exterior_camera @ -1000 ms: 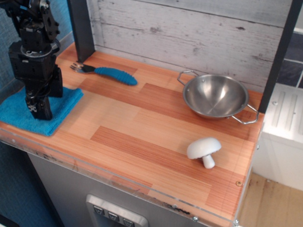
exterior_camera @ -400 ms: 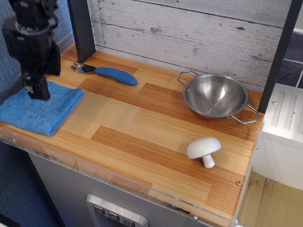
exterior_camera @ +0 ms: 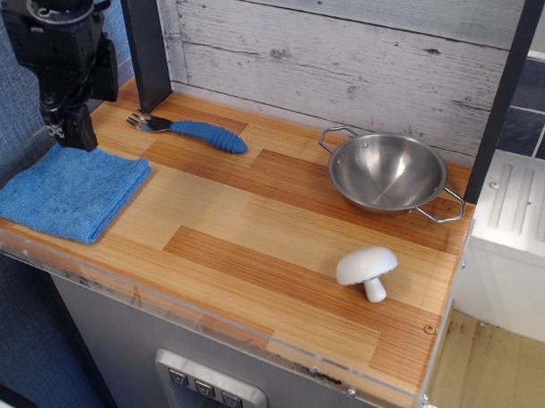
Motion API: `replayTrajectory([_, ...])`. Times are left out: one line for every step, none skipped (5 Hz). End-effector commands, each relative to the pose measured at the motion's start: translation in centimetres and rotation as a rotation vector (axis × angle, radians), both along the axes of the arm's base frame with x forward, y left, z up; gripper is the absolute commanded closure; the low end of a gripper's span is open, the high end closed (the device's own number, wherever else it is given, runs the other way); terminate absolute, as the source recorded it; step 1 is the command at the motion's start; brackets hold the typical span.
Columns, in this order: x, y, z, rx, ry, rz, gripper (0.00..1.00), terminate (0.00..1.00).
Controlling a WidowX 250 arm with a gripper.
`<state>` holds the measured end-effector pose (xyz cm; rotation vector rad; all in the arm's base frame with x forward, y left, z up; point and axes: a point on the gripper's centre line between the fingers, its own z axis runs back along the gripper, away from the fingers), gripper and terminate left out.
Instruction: Move the blue cloth all the way to the left
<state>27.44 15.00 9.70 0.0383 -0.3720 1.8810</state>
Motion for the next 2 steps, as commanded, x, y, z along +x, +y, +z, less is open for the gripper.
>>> replayTrajectory([-0.3,-0.1,1.57,0.018,-0.034,0.004,0.0,0.0])
replayTrajectory([-0.3,-0.1,1.57,0.018,-0.034,0.004,0.0,1.0])
